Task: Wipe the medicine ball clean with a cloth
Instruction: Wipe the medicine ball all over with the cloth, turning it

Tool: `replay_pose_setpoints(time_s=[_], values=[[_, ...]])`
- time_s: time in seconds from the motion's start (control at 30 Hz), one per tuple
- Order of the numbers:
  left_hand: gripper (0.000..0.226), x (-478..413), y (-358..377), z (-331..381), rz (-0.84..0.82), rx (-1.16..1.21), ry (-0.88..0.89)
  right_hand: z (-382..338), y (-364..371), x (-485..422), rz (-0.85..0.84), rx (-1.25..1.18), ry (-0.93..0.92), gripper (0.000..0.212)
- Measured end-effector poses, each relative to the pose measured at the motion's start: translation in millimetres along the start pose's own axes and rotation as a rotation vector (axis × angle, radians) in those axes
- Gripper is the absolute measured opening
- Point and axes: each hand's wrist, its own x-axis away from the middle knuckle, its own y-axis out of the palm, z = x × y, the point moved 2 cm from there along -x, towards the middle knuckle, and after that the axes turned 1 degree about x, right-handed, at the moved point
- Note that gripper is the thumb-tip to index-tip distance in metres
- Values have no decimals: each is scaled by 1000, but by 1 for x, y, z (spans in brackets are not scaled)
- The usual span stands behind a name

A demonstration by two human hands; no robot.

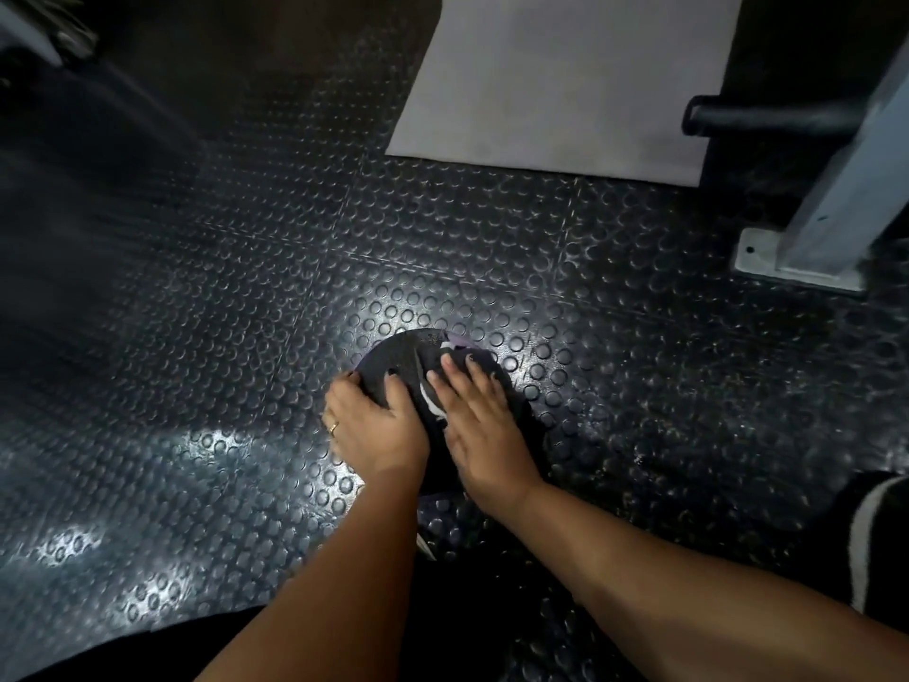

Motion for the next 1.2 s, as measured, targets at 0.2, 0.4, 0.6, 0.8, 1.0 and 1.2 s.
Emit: replay_pose_setpoints(time_s=[0.2, 0.4, 0.6, 0.8, 1.0, 1.2], values=[[61, -2, 3, 6, -17, -38, 72, 8, -9, -94, -116, -35, 113, 43], [59, 9, 4, 2, 15, -6, 136, 28, 4, -166, -610, -13, 388, 36], [66, 1, 5, 5, 38, 1, 30, 21, 6, -168, -576, 95, 386, 30], [62, 3, 4, 1, 16, -12, 25, 16, -7, -105, -187, -14, 173, 40], [50, -12, 7, 12, -9, -36, 2, 10, -6, -13, -67, -59, 84, 52], [50, -16, 8, 17, -15, -68, 48, 16, -10, -42, -57, -51, 55, 50]])
